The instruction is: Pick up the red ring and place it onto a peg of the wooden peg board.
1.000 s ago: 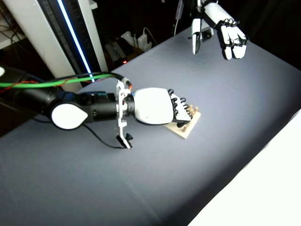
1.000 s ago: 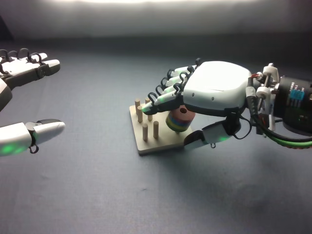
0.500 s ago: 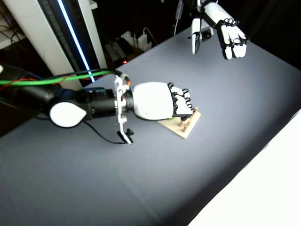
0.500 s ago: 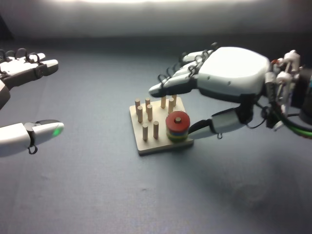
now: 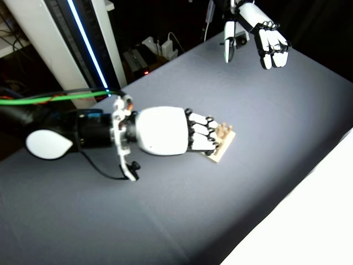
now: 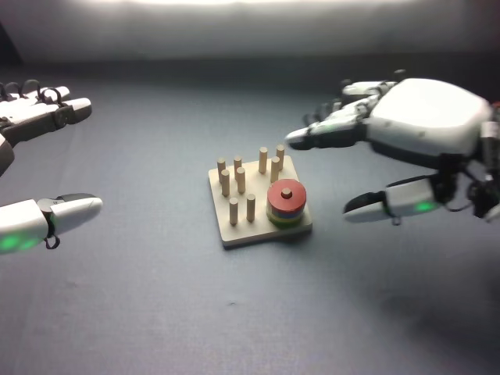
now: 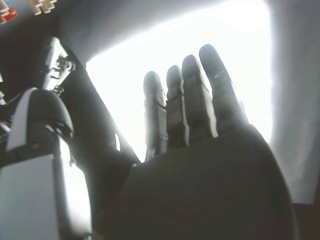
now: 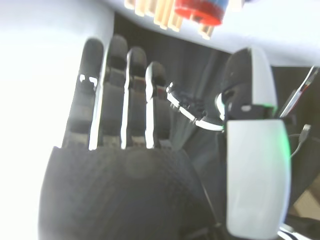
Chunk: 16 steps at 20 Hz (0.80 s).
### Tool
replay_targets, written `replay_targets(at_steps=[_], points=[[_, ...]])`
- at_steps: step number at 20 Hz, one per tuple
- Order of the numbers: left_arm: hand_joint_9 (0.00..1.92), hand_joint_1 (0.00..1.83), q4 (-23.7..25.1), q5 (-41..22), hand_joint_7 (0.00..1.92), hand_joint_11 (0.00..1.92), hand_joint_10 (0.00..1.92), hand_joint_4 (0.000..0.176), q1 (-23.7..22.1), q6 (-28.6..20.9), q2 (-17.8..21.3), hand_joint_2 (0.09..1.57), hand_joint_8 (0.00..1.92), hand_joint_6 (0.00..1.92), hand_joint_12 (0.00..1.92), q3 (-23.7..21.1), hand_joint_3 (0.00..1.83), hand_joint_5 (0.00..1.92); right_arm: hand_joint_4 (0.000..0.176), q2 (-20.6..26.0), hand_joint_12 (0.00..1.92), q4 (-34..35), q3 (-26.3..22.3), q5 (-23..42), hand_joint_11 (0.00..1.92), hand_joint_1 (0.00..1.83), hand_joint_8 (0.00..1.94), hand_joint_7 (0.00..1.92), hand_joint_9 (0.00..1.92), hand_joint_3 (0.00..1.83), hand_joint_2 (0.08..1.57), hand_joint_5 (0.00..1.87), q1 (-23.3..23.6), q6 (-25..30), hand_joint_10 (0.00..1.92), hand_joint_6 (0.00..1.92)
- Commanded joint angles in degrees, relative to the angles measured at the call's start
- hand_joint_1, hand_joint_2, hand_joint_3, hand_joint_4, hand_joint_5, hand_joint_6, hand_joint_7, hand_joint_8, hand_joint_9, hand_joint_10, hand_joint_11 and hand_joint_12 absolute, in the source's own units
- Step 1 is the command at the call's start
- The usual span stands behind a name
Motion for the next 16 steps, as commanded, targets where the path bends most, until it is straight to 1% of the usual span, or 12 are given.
replay_targets(at_steps=[1, 3, 4, 6, 8, 10, 11, 12, 13, 14, 15, 16], points=[[0.16, 0.66, 0.46, -8.88, 0.22, 0.0, 0.0, 0.0, -0.3, -0.51, -0.13, 1.06, 0.0, 0.0, 0.51, -0.21, 0.0, 0.34, 0.026, 1.12, 1.02, 3.64, -0.47, 10.05, 0.2, 0.84, 0.0, 0.5, 0.56, 0.0, 1.02, 0.44, -0.83, -0.05, 0.0, 0.0], [0.17, 0.76, 1.37, -11.18, 0.22, 0.0, 0.0, 0.005, -0.31, -1.15, -0.09, 1.08, 0.0, 0.0, 0.47, -0.5, 0.0, 0.31, 0.015, 3.27, 1.05, 7.82, -2.14, 15.5, 0.1, 0.86, 0.0, 0.47, 0.49, 0.01, 1.04, 0.41, -4.08, -0.65, 0.0, 0.0], [0.18, 0.79, 2.16, -13.44, 0.22, 0.0, 0.0, 0.038, -0.72, -1.64, 0.14, 1.07, 0.0, 0.0, 0.53, -0.77, 0.0, 0.3, 0.017, 5.41, 0.98, 11.13, -4.06, 20.69, 0.1, 0.86, 0.0, 0.48, 0.49, 0.0, 1.06, 0.42, -6.46, -1.19, 0.0, 0.0], [0.12, 0.8, 3.49, -16.86, 0.19, 0.0, 0.0, 0.082, -1.72, -2.35, 0.31, 1.06, 0.0, 0.0, 0.28, -1.06, 0.0, 0.27, 0.0, 8.26, 0.87, 15.11, -6.8, 29.12, 0.14, 0.9, 0.0, 0.5, 0.51, 0.0, 1.1, 0.41, -10.45, -1.19, 0.0, 0.0], [0.1, 0.73, 5.03, -20.44, 0.13, 0.0, 0.0, 0.061, -2.41, -3.21, 0.58, 1.04, 0.0, 0.0, 0.25, -1.52, 0.0, 0.17, 0.0, 10.21, 0.8, 19.28, -9.0, 38.64, 0.23, 0.78, 0.0, 0.53, 0.58, 0.0, 1.19, 0.41, -15.31, -1.2, 0.01, 0.0], [0.18, 0.62, 6.51, -22.67, 0.18, 0.0, 0.0, 0.094, -2.82, -4.49, 0.63, 1.02, 0.0, 0.0, 0.69, -1.74, 0.0, 0.11, 0.0, 10.47, 0.92, 21.92, -10.44, 46.11, 0.24, 0.63, 0.01, 0.62, 0.68, 0.0, 1.3, 0.46, -18.7, -1.2, 0.02, 0.0], [0.18, 0.51, 7.15, -23.7, 0.17, 0.0, 0.0, 0.097, -3.08, -4.97, 0.59, 1.05, 0.0, 0.0, 0.79, -1.74, 0.01, 0.05, 0.0, 10.6, 0.96, 22.47, -11.07, 49.27, 0.28, 0.73, 0.01, 0.66, 0.73, 0.0, 1.32, 0.48, -19.59, -1.2, 0.03, 0.01], [0.21, 0.38, 7.63, -24.56, 0.15, 0.0, 0.01, 0.053, -3.45, -5.11, 0.6, 1.12, 0.0, 0.0, 0.86, -1.77, 0.02, 0.01, 0.0, 10.68, 0.81, 22.49, -11.42, 51.26, 0.49, 0.67, 0.01, 0.7, 0.84, 0.0, 1.32, 0.43, -19.86, -1.21, 0.03, 0.0], [0.25, 0.25, 7.61, -24.67, 0.16, 0.0, 0.01, 0.059, -4.09, -5.05, 0.67, 1.17, 0.0, 0.01, 0.82, -1.67, 0.02, 0.04, 0.0, 10.72, 0.79, 22.32, -11.84, 53.4, 0.59, 0.53, 0.0, 0.67, 0.88, 0.0, 1.32, 0.29, -20.03, -1.51, 0.03, 0.0], [0.27, 0.19, 7.71, -24.68, 0.15, 0.0, 0.01, 0.027, -5.63, -4.06, 0.67, 1.21, 0.0, 0.02, 0.86, -1.35, 0.02, 0.13, 0.0, 10.86, 0.74, 22.49, -12.4, 56.05, 0.63, 0.44, 0.0, 0.64, 0.87, 0.0, 1.35, 0.29, -20.63, -2.48, 0.01, 0.0], [0.26, 0.05, 8.17, -24.68, 0.16, 0.0, 0.0, 0.051, -6.52, -3.76, 0.67, 1.25, 0.0, 0.01, 0.92, -1.26, 0.02, 0.15, 0.0, 10.93, 0.85, 22.75, -12.62, 57.37, 0.53, 0.3, 0.0, 0.56, 0.79, 0.0, 1.39, 0.07, -21.03, -2.67, 0.0, 0.0], [0.24, 0.01, 9.22, -24.69, 0.18, 0.0, 0.0, 0.082, -7.7, -3.27, 0.81, 1.3, 0.0, 0.02, 0.82, -1.28, 0.03, 0.18, 0.07, 11.13, 1.05, 23.17, -12.97, 59.57, 0.32, 0.46, 0.0, 0.54, 0.72, 0.0, 1.3, 0.14, -21.81, -2.77, 0.0, 0.0]])
